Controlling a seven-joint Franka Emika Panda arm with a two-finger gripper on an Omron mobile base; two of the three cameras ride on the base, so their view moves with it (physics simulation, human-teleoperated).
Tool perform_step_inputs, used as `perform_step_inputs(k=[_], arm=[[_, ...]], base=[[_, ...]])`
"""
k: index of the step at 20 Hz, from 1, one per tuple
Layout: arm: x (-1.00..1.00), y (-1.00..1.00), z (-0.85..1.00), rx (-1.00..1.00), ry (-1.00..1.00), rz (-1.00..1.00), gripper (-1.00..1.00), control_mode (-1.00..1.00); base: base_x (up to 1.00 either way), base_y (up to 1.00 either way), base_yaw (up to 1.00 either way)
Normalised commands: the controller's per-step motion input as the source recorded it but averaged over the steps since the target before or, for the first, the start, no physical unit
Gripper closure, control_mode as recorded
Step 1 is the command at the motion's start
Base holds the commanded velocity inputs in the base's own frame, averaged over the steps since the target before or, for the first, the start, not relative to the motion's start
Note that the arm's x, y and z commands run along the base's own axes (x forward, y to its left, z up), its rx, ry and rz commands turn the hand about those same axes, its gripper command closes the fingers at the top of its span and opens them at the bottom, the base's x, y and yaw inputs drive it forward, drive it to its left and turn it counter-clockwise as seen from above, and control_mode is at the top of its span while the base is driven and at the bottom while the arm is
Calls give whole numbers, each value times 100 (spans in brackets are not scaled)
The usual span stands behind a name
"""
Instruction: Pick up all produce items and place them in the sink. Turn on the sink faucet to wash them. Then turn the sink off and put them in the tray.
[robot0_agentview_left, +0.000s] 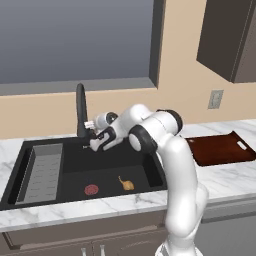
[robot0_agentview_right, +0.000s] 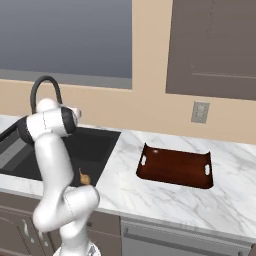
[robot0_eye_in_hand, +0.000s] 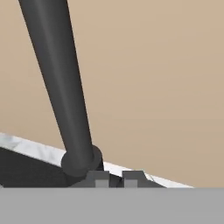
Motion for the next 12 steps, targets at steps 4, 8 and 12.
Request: perform_step_inputs(k=[4, 8, 12], arm=[[48, -6, 10, 0, -6, 13, -100, -100], [39, -28, 6, 0, -4, 11, -100, -100], [18, -45, 6, 0, -2, 10, -100, -100]], base=[[0, 0, 0], [0, 0, 0], [0, 0, 0]])
